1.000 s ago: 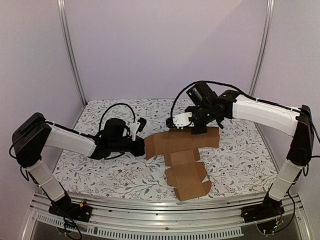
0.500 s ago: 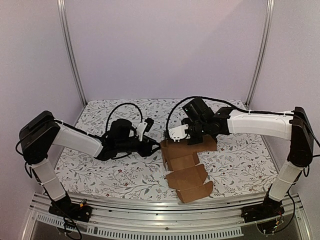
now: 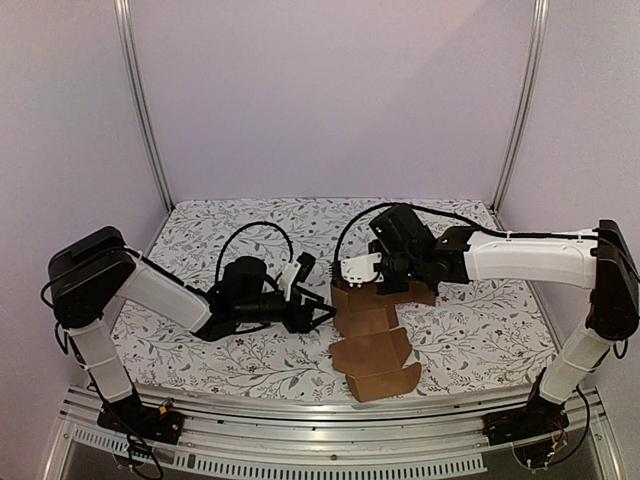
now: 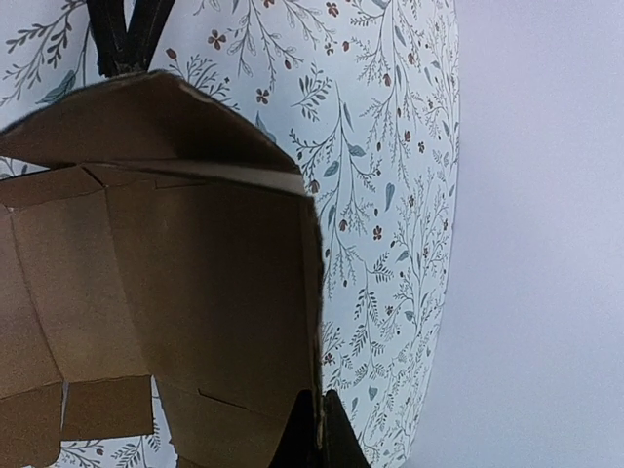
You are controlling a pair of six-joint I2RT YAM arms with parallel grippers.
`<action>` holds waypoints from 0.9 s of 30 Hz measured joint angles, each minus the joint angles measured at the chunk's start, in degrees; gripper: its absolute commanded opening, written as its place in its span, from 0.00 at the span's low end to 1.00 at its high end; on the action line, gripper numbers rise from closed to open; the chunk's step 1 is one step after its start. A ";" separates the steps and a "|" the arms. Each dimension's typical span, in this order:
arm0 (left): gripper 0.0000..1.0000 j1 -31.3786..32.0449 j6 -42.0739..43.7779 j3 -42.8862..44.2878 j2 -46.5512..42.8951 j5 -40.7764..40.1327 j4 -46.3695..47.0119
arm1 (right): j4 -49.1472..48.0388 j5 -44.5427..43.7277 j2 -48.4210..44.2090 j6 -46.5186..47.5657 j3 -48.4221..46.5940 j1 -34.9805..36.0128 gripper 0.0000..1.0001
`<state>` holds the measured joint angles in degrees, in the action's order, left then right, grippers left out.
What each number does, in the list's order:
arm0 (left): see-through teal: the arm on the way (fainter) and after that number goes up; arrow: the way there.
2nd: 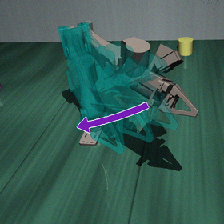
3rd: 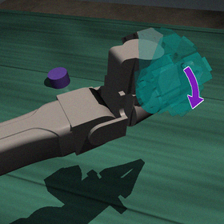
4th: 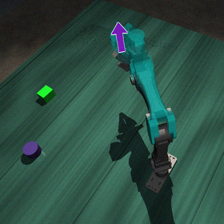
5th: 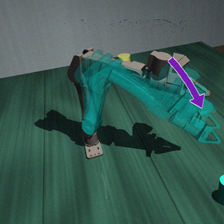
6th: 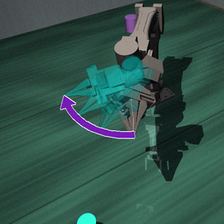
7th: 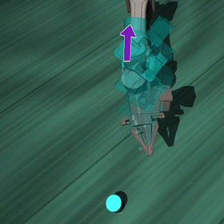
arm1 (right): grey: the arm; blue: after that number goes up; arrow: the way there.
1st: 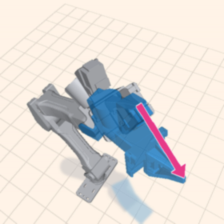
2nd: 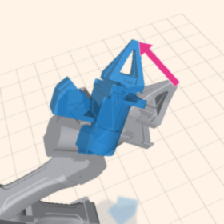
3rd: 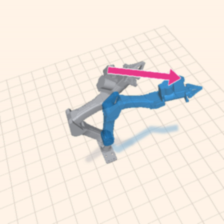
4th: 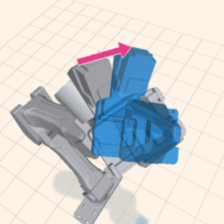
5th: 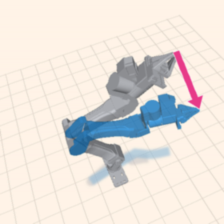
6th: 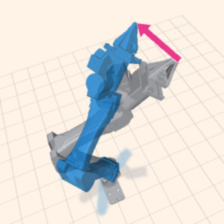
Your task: Fold the paper box
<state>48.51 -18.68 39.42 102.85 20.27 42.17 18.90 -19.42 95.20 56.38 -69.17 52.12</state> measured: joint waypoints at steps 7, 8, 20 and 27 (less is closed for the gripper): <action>0.63 1.84 -1.38 -1.33 0.61 -1.05 6.12 | 0.76 -0.20 -1.07 -2.89 0.98 0.09 0.00; 0.62 2.12 -1.38 -1.25 1.14 -1.51 6.73 | 0.94 -0.17 -1.44 -3.50 0.98 0.09 0.00; 0.60 4.07 -2.36 -0.52 6.38 -5.68 10.58 | 3.72 1.25 -4.74 -8.37 2.29 0.52 0.07; 0.57 4.35 -2.38 -0.98 6.58 -6.97 13.70 | 6.21 3.50 -5.29 -10.97 2.51 1.66 0.15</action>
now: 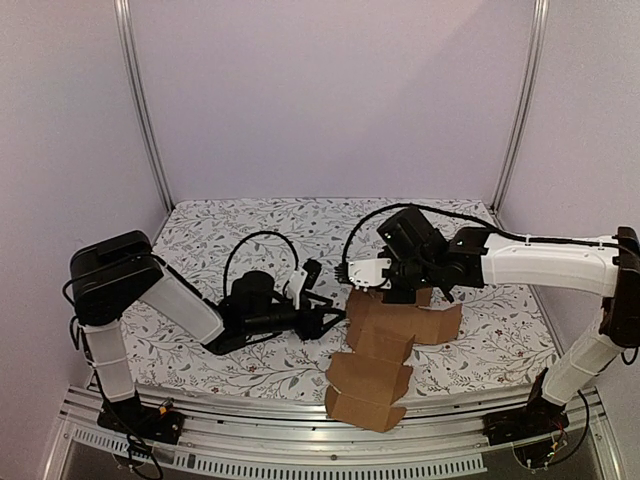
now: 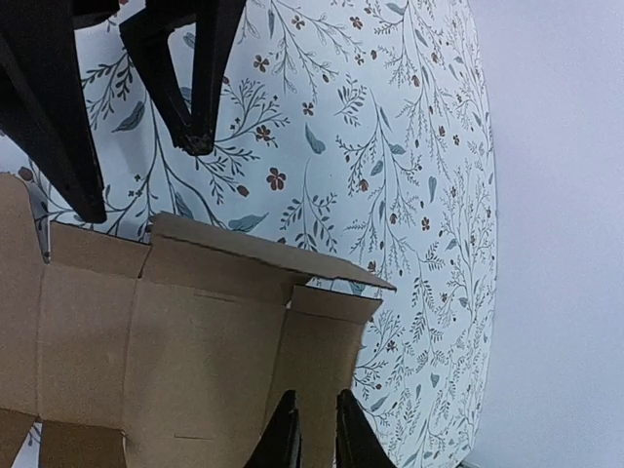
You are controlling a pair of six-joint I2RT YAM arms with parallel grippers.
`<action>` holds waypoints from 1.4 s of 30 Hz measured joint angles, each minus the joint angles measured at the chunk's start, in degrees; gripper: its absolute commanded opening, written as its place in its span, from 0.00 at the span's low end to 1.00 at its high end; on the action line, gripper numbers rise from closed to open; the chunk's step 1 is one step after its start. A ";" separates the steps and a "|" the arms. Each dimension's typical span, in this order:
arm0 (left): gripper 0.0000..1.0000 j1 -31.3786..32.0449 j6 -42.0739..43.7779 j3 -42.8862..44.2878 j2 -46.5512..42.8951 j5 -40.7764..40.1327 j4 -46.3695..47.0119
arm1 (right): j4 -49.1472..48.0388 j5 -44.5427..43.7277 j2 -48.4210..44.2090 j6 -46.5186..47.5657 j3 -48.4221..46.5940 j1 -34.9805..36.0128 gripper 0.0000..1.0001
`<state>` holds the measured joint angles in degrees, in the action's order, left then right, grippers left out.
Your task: Fold the paper box
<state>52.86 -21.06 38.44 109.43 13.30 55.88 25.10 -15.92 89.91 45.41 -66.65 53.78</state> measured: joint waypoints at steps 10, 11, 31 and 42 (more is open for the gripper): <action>0.59 0.13 -0.28 0.04 2.78 0.26 1.33 | 6.54 3.23 -0.09 -6.10 -1.16 -0.26 0.18; 0.60 0.13 -0.52 0.04 2.73 0.28 1.36 | 7.85 4.50 -0.09 -7.21 -1.95 -0.87 0.21; 0.54 -0.52 -6.25 39.17 0.20 -17.40 -58.97 | 33.86 33.24 19.08 -25.33 -19.37 -33.86 0.65; 0.20 -1.92 -8.52 43.10 9.29 -10.03 -70.53 | 38.73 38.69 26.23 -32.09 -20.61 -40.48 0.64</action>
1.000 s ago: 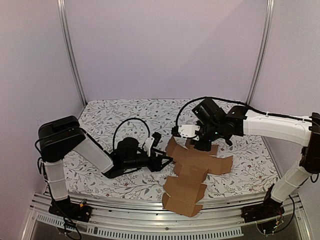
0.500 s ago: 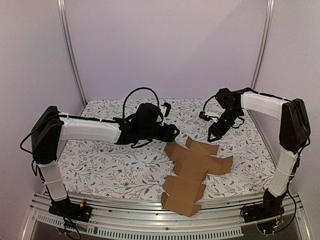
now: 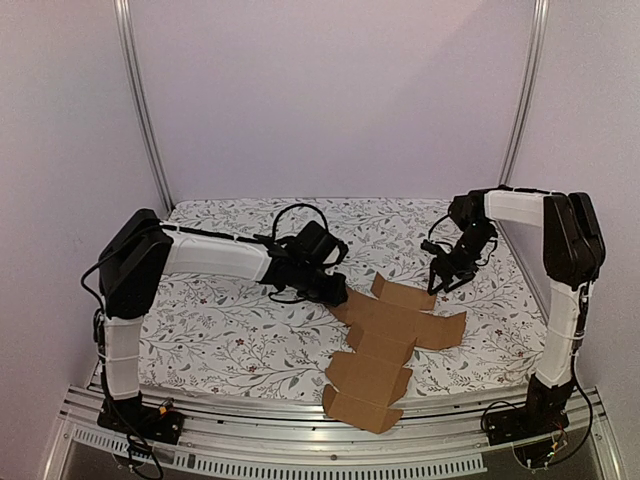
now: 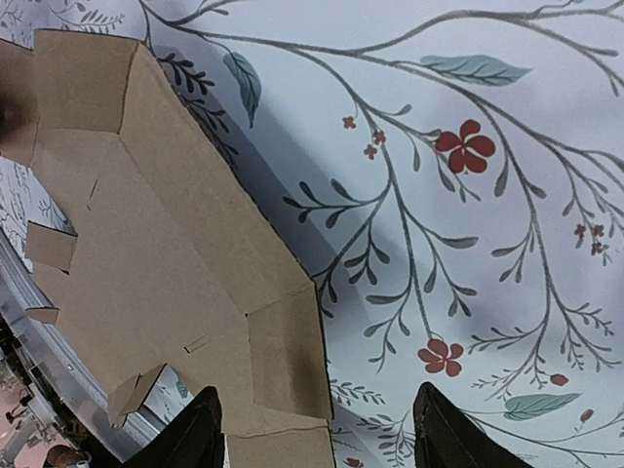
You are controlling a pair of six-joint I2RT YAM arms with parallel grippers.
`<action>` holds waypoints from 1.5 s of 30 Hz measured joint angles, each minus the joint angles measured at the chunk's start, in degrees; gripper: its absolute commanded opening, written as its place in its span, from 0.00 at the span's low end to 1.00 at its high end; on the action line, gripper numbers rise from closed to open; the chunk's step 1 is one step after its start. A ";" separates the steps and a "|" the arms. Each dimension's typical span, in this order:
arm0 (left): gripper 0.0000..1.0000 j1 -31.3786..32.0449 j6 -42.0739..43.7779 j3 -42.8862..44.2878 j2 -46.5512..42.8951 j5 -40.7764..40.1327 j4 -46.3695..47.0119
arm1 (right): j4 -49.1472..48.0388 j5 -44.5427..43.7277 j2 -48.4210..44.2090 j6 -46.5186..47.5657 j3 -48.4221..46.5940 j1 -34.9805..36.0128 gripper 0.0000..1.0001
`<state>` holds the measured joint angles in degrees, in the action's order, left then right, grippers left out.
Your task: Fold the paper box
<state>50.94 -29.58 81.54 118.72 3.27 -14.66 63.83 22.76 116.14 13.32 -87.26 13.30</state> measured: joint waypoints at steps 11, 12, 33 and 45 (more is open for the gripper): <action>0.44 0.00 -0.55 0.72 -0.59 0.28 -2.64 | 1.97 6.25 3.82 -1.49 -0.66 0.17 0.31; 0.46 -0.04 -0.52 0.26 -1.62 -0.66 -3.17 | 1.95 6.43 3.82 -1.38 -0.66 0.17 0.29; 0.10 -5.38 -0.92 5.70 3.21 12.79 -9.14 | 1.64 7.82 3.80 -1.46 -0.66 0.17 0.26; 0.00 -4.15 7.10 -9.84 -6.19 8.41 6.10 | 9.70 1.75 -1.60 10.36 -15.32 0.48 0.55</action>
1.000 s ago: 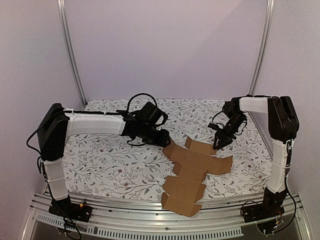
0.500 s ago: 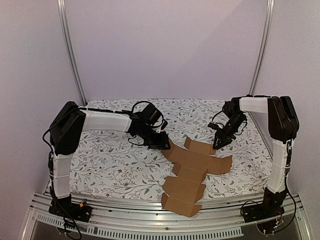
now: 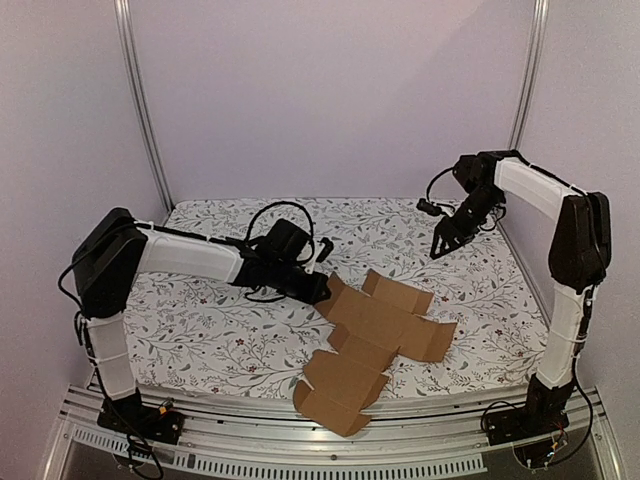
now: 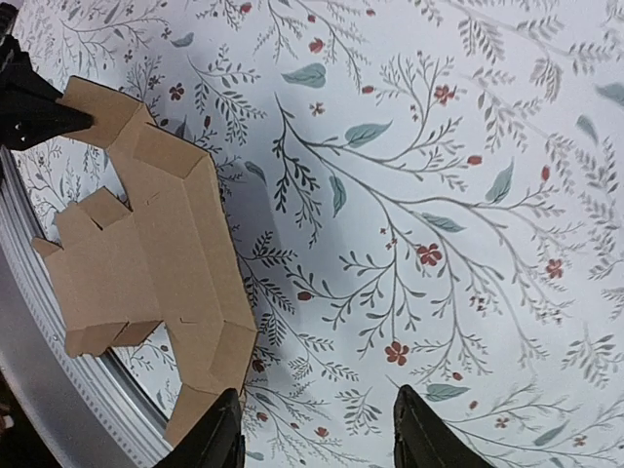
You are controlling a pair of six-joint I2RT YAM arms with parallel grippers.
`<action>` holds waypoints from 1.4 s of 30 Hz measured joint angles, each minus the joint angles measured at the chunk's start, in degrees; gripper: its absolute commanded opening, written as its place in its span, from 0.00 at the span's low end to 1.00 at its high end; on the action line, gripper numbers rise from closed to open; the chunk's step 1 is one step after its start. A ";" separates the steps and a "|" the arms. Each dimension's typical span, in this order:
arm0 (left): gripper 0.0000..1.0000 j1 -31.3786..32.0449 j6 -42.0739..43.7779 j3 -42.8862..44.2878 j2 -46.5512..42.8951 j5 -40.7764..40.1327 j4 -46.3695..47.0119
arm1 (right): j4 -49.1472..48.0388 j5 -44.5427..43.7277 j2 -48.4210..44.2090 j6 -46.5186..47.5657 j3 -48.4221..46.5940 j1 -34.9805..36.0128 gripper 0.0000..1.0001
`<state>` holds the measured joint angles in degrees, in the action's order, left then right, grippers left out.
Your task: Fold the paper box
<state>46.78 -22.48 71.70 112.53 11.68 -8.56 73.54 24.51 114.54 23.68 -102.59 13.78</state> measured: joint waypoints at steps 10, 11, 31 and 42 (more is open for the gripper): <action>0.00 2.16 10.88 -19.91 -8.98 -13.75 43.41 | 2.34 -7.04 2.21 11.85 -26.38 9.07 0.61; 0.00 2.29 11.61 -20.20 -8.50 -14.93 46.05 | 2.19 -7.52 3.41 12.22 -28.22 10.10 0.61; 0.00 5.01 19.93 -22.49 4.96 -27.50 76.08 | 2.91 -17.00 9.40 16.31 -29.57 13.94 0.40; 0.00 5.31 19.74 -22.49 6.64 -30.64 78.05 | 1.14 -18.97 8.94 17.62 -21.33 14.86 0.00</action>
<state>52.10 -2.74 49.21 119.17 -18.96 69.49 74.67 5.54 123.48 41.30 -123.92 28.64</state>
